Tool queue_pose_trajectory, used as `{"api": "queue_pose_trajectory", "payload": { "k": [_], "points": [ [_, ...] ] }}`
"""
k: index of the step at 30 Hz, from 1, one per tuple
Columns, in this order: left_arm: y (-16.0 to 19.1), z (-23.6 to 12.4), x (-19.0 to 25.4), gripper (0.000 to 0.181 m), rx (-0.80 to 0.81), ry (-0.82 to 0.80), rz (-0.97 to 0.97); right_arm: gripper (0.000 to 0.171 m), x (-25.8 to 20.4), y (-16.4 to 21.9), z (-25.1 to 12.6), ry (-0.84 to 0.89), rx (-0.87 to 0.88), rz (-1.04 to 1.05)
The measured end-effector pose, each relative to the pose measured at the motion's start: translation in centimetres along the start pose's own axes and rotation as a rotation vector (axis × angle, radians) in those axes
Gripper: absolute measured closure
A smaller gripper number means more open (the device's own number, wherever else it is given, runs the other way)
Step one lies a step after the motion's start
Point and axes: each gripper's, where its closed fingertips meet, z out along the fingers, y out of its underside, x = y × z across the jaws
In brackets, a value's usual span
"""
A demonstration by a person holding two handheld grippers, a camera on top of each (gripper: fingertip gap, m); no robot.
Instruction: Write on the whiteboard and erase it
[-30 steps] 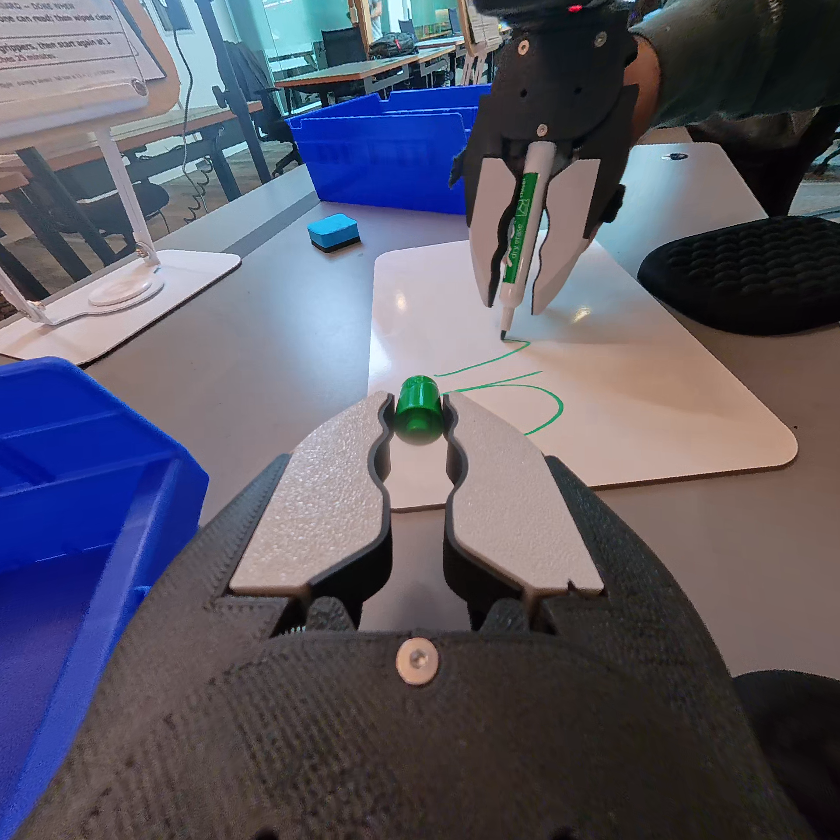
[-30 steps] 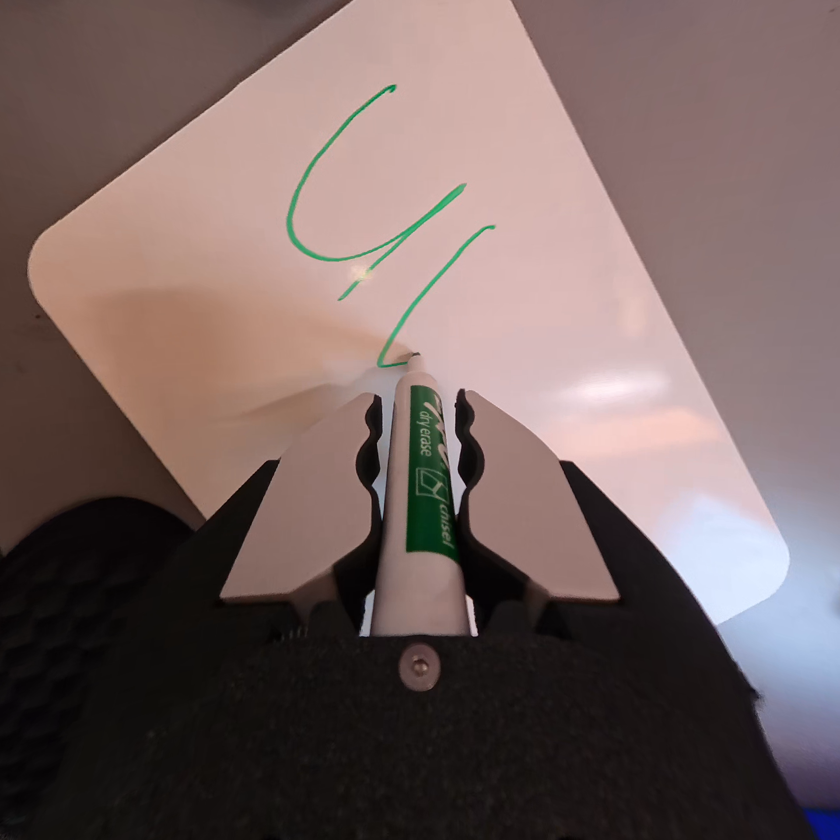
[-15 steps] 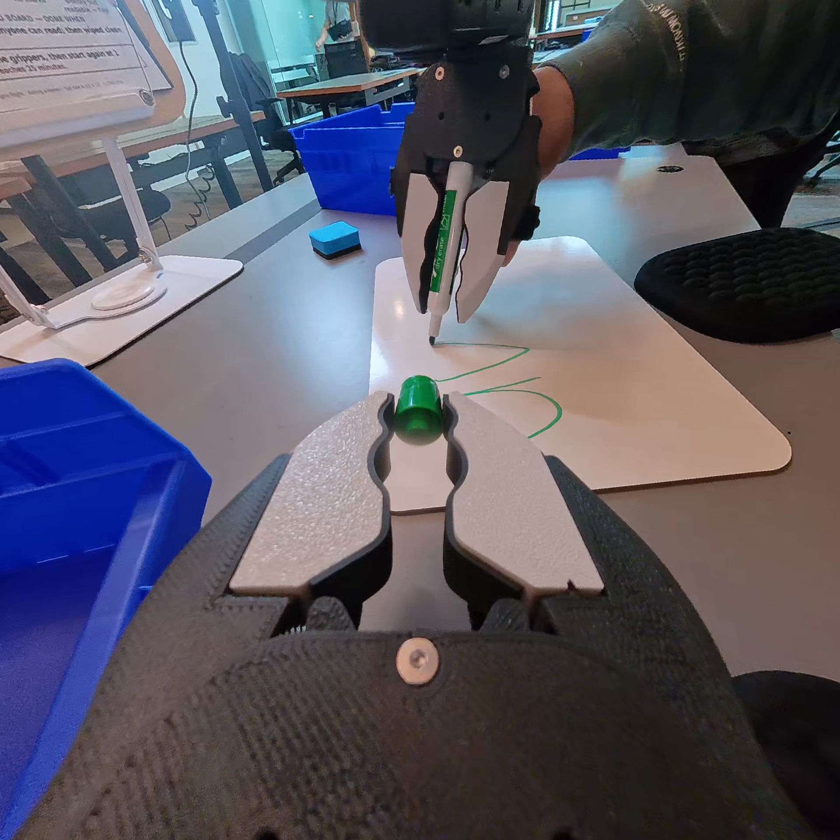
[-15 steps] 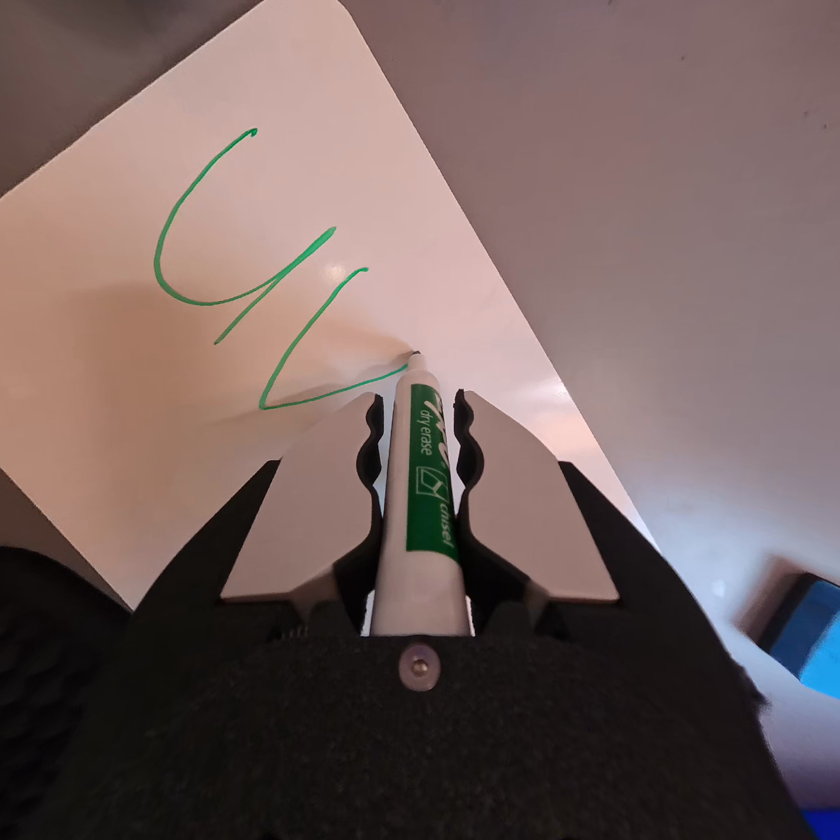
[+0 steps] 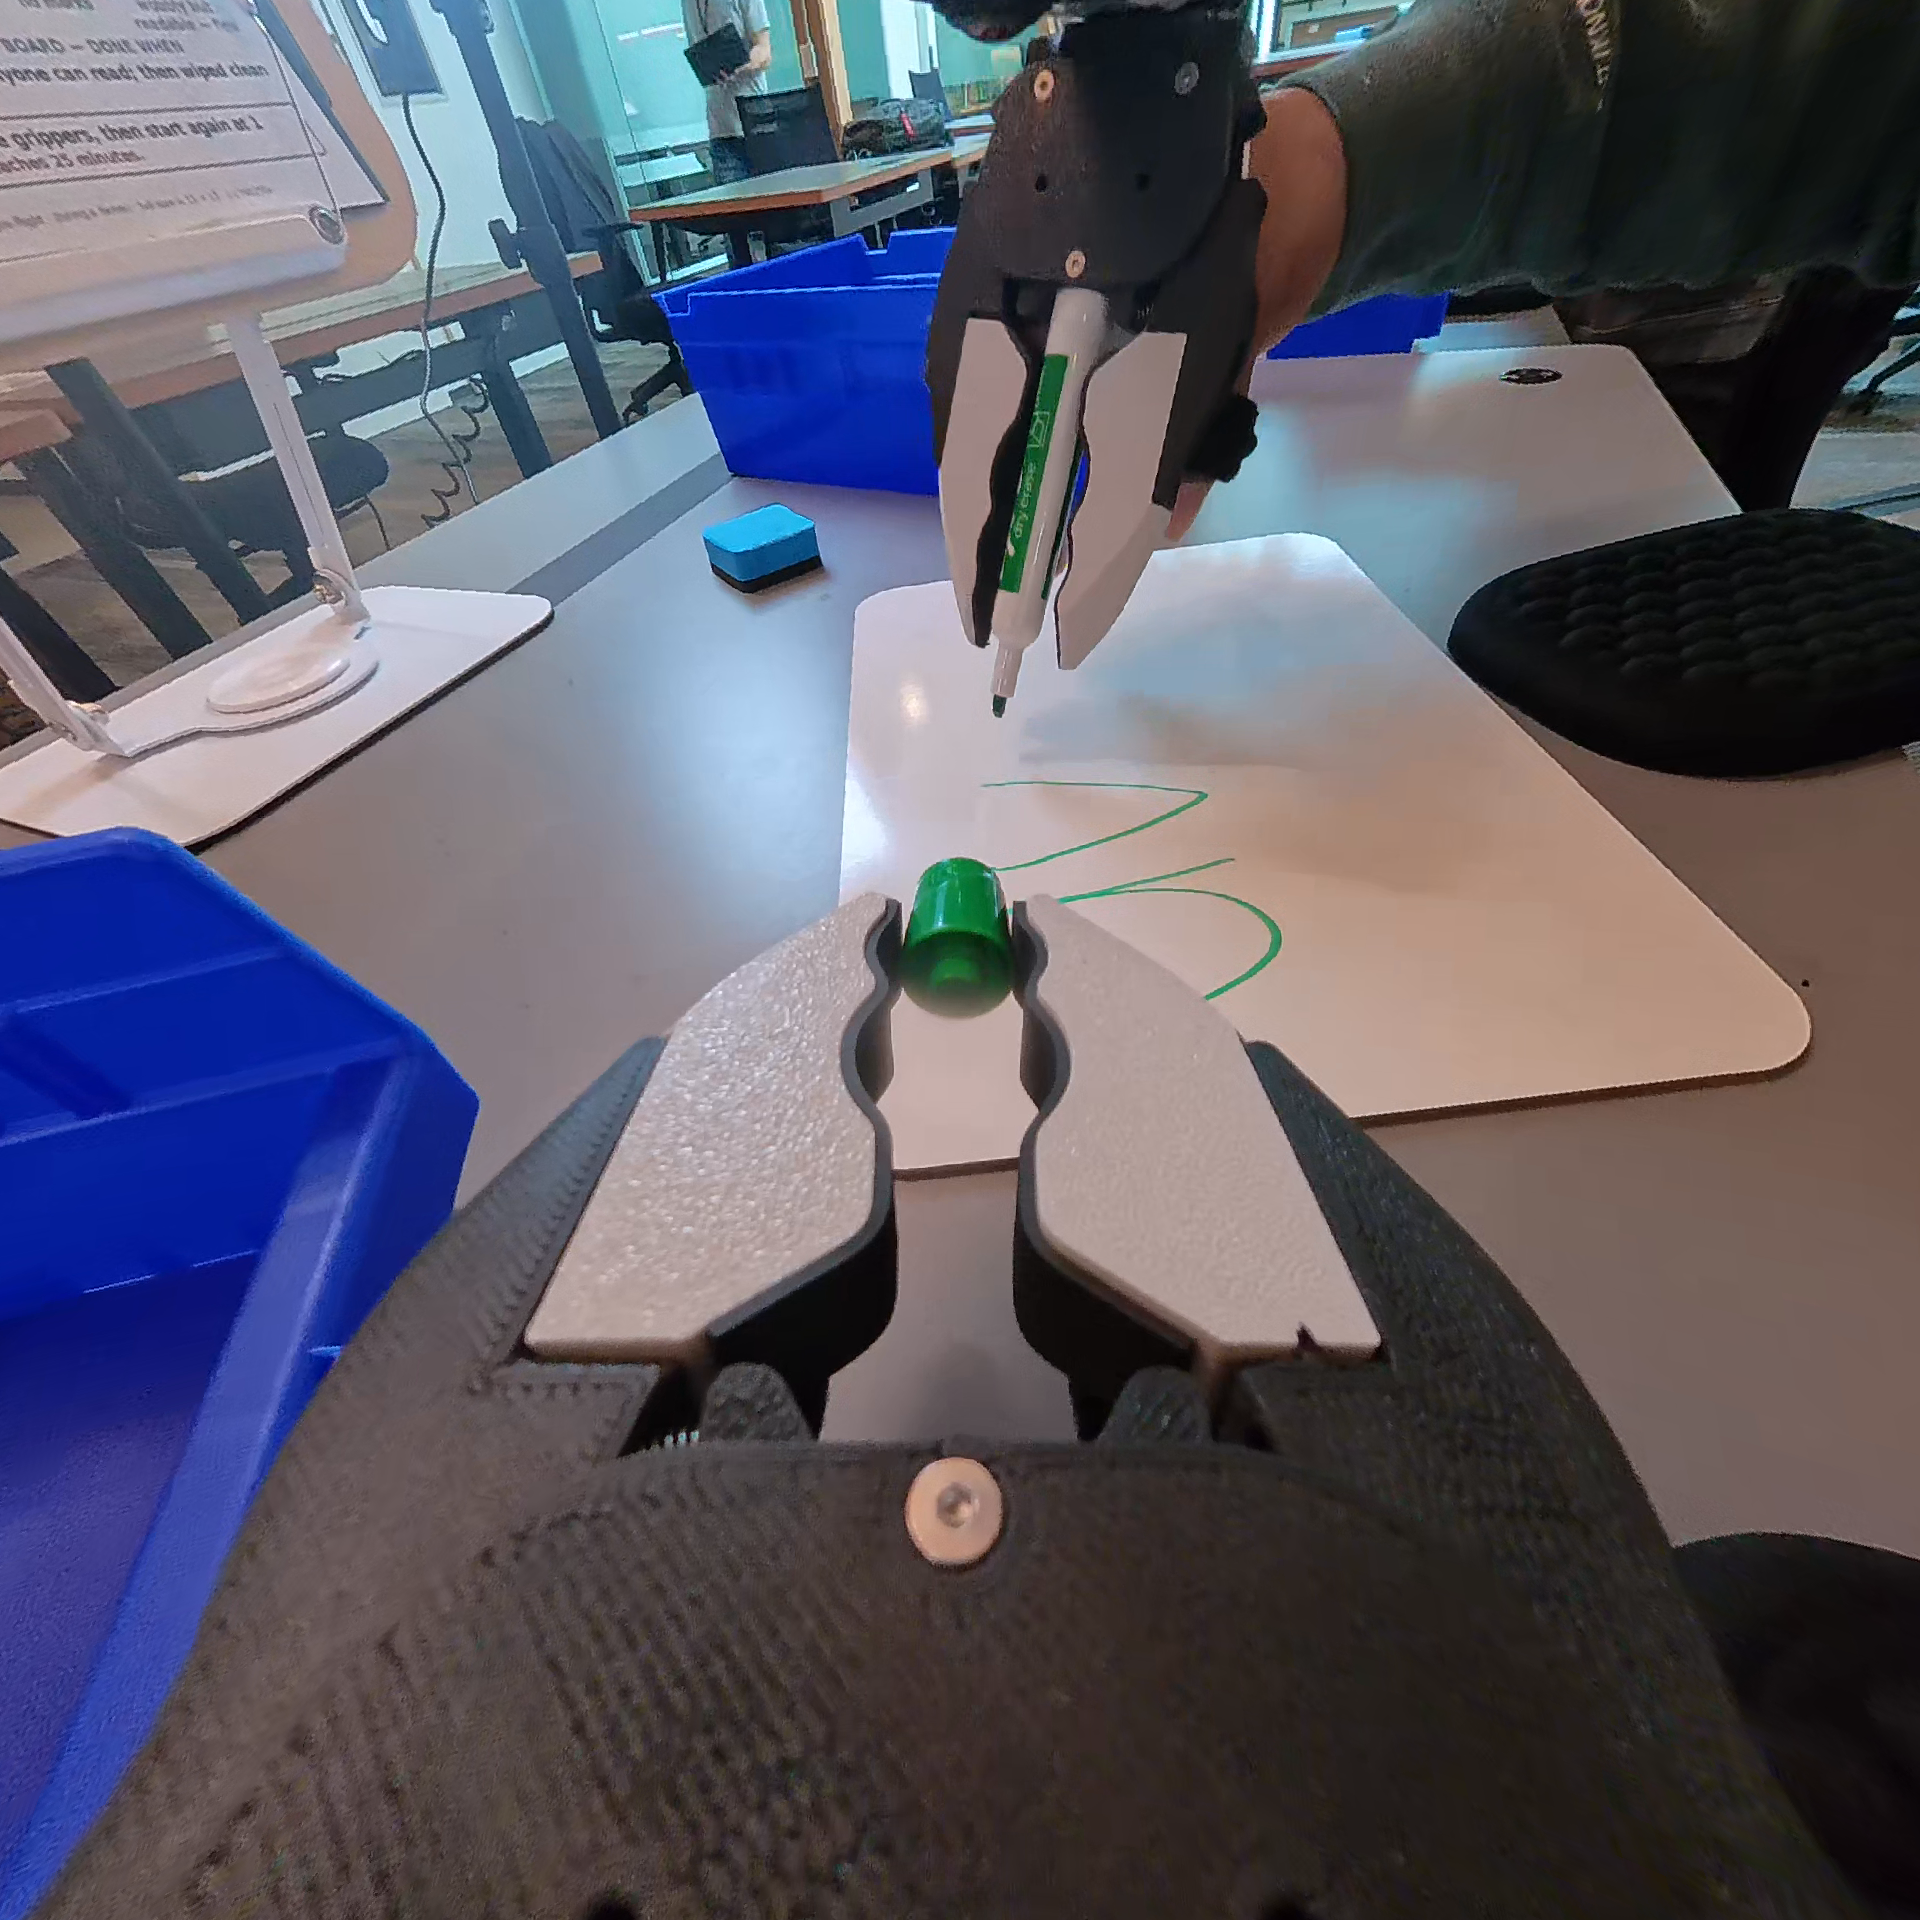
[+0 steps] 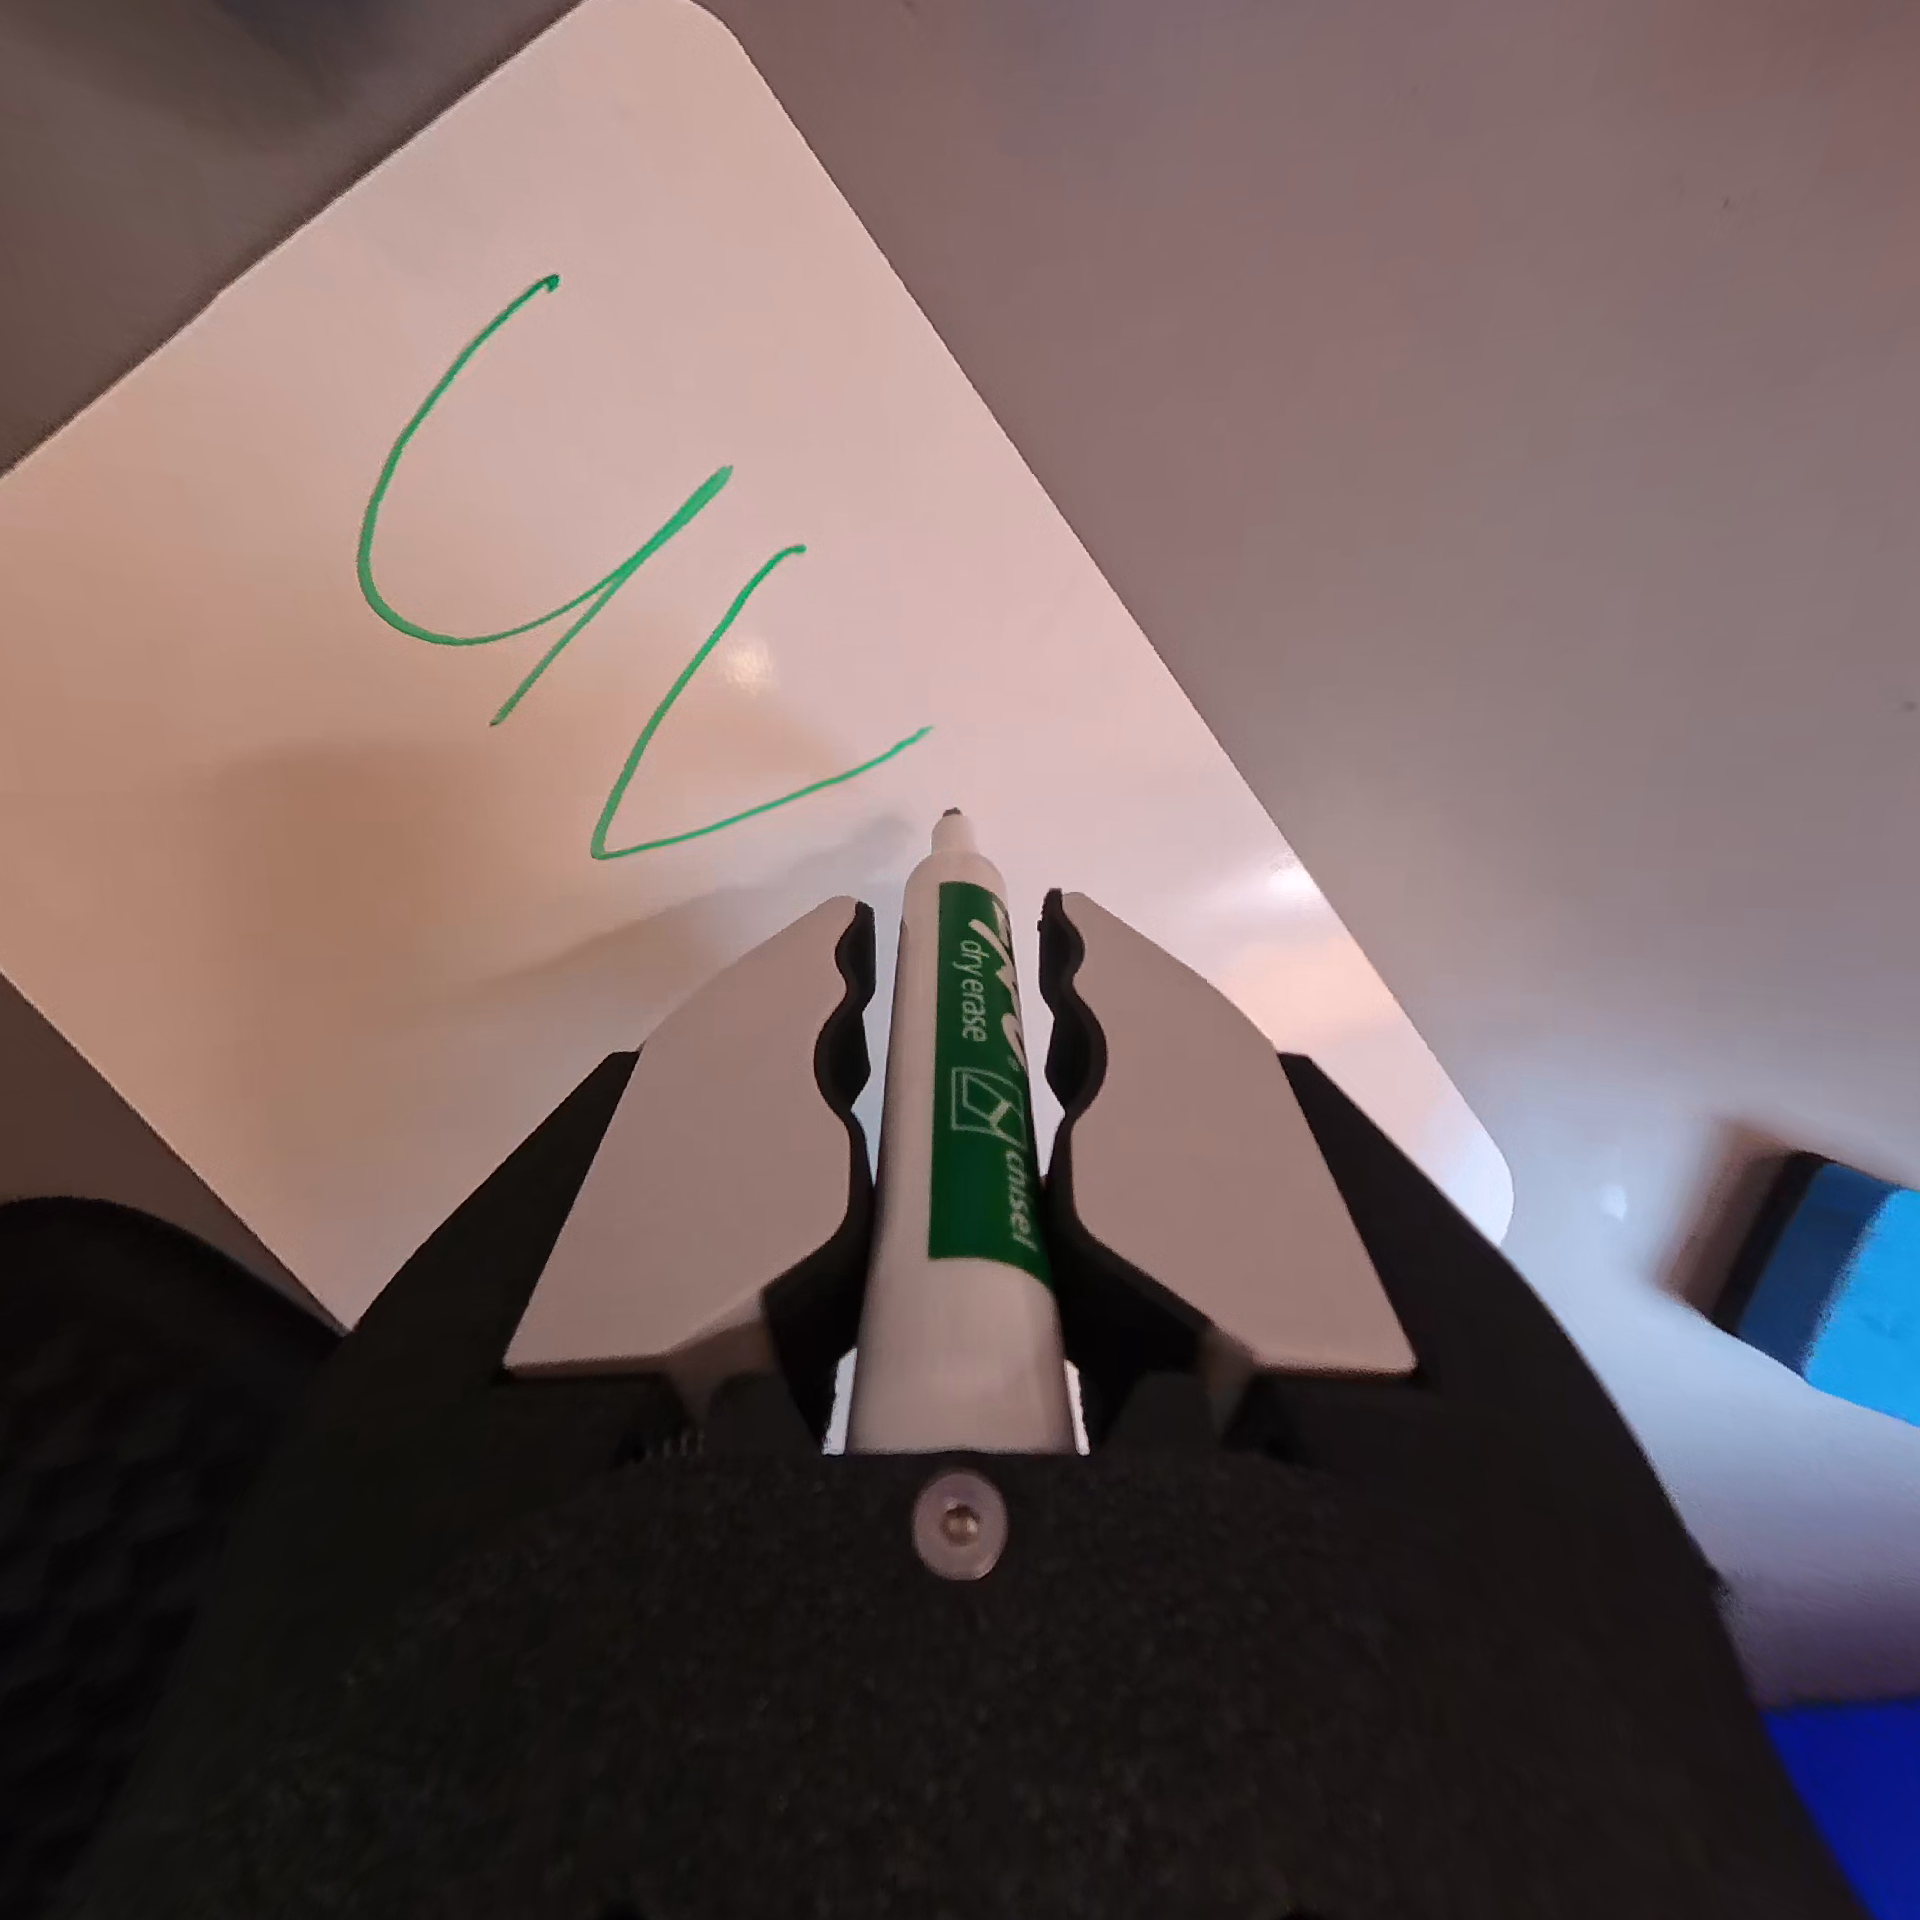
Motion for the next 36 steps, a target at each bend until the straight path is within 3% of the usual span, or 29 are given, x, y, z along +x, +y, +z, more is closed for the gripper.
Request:
{"api": "queue_pose_trajectory", "payload": {
  "k": [19,36],
  "points": [
    [0.1,0.0,0.0,0.161,-0.003,0.003,-0.003,0.139,0.6,0.3,1.4,-0.019,-0.029,0.002],
    [0.0,0.0,0.1,0.161,0.0,0.003,0.004,0.139,-4.3,4.3,-1.0,-0.038,-0.052,0.043]
  ]
}}
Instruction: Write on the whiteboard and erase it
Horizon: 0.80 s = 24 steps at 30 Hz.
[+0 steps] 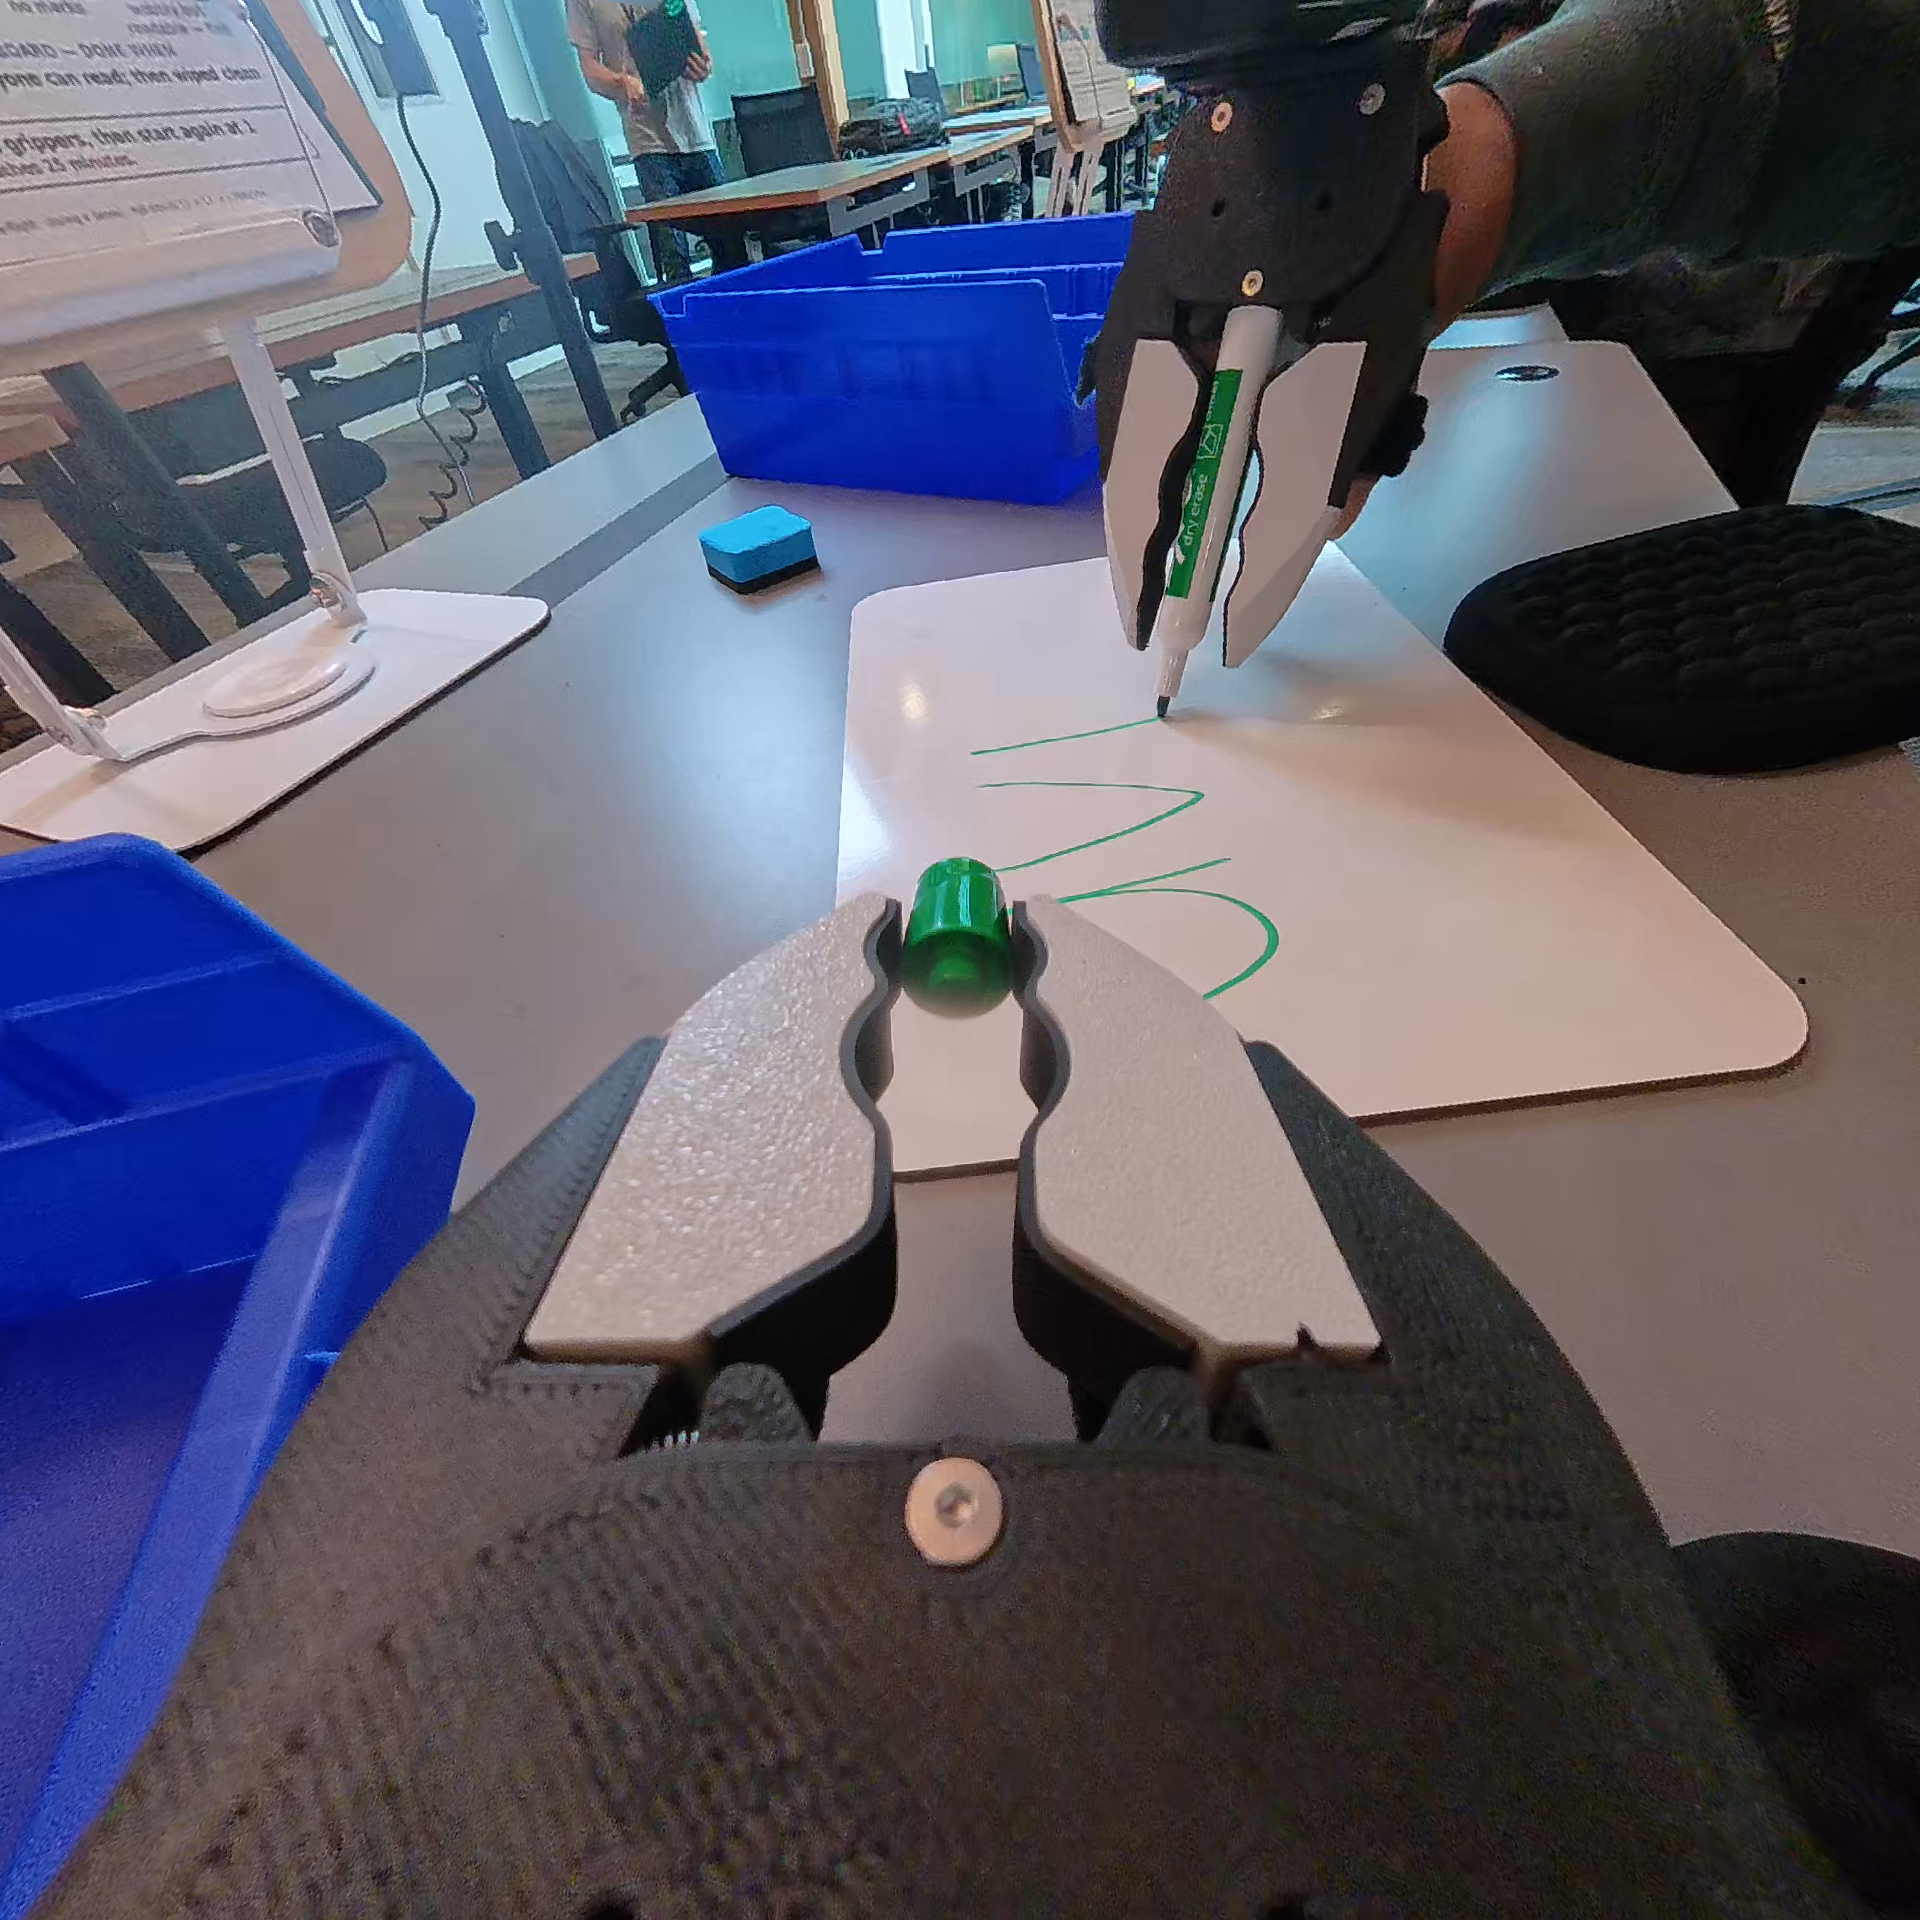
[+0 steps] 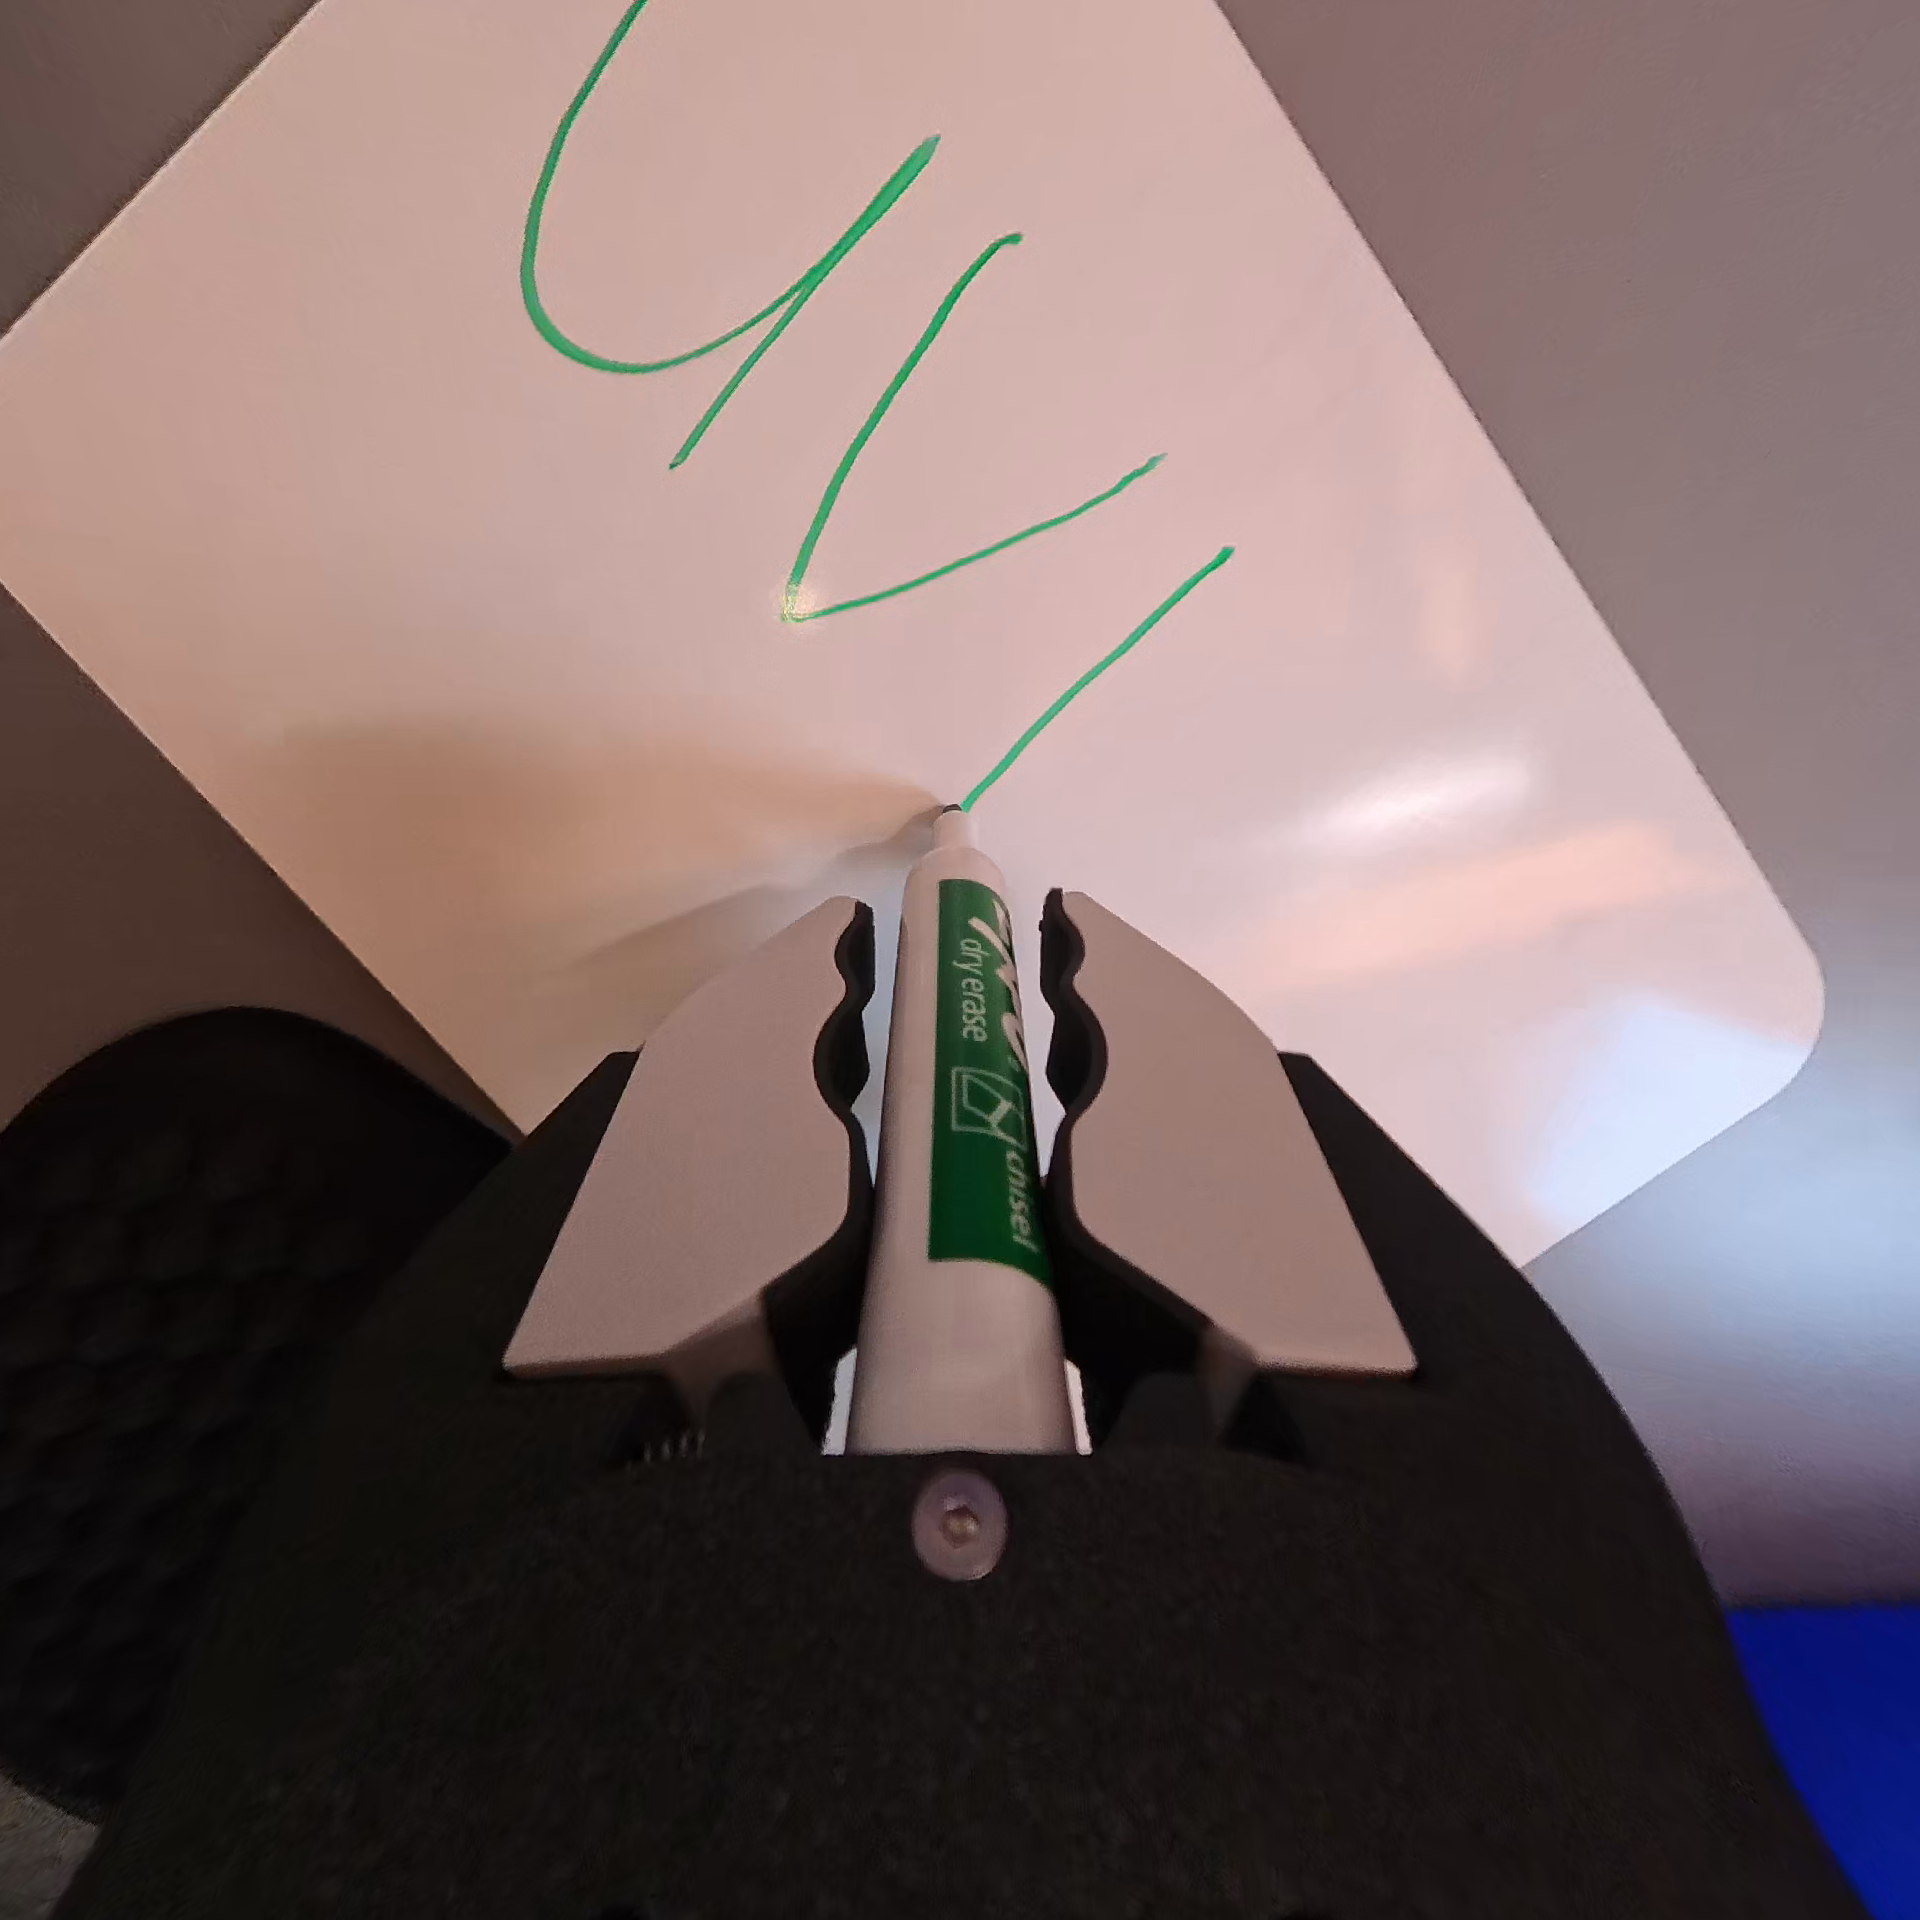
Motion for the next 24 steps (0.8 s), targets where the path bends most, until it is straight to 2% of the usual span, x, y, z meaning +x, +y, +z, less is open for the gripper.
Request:
{"api": "queue_pose_trajectory", "payload": {
  "k": [16,24],
  "points": [
    [0.0,-0.1,-0.2,0.161,0.001,-0.005,-0.009,0.139,6.1,-2.4,1.1,0.063,0.029,0.008],
    [0.1,0.0,-0.2,0.161,-0.002,0.0,-0.009,0.139,5.4,-1.7,0.8,0.057,0.014,0.007]
  ]
}}
